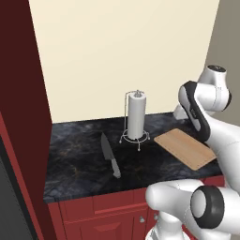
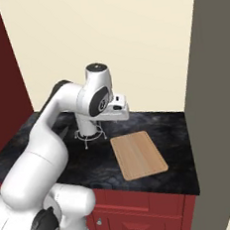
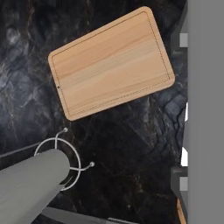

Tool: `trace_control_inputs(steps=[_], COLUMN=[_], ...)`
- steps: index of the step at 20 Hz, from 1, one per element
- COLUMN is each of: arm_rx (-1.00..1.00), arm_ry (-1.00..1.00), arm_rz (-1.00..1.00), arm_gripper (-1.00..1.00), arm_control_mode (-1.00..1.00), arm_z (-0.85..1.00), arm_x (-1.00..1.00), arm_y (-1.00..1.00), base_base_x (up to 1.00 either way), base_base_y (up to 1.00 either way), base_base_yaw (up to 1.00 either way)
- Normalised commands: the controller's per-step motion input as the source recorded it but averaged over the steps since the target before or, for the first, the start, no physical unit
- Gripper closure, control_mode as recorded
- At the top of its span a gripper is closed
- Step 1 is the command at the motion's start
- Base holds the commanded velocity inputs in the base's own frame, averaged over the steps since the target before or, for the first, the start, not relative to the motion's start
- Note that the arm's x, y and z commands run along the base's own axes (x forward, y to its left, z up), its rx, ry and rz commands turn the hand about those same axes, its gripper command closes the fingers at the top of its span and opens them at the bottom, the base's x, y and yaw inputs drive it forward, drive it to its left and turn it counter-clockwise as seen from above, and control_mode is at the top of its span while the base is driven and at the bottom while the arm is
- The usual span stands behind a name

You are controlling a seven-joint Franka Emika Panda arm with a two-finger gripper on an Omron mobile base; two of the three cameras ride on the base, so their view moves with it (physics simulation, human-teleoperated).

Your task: Move the cutting board and knife to the sink. Then move spray from the cabinet to the counter.

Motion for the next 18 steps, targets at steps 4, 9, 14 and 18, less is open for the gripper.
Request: trace_control_inputs(steps=[4,9,14,18], arm_rx=[0.00,0.00,0.00,0.00], arm_ry=[0.00,0.00,0.00,-0.03], arm_rz=[0.01,0.00,0.00,0.00], arm_gripper=[-1.00,-1.00,-1.00,-1.00], arm_control_mode=[-1.00,-1.00,-1.00,-1.00], arm_z=[0.00,0.00,-0.14,-0.29], arm_x=[0.01,0.01,0.16,0.06], arm_y=[-0.25,-0.14,-0.04,-0.01], base_base_x=[0.00,0.00,0.00,0.00], base_base_y=[0.00,0.00,0.00,0.00], base_base_yaw=[0.00,0.00,0.00,0.00])
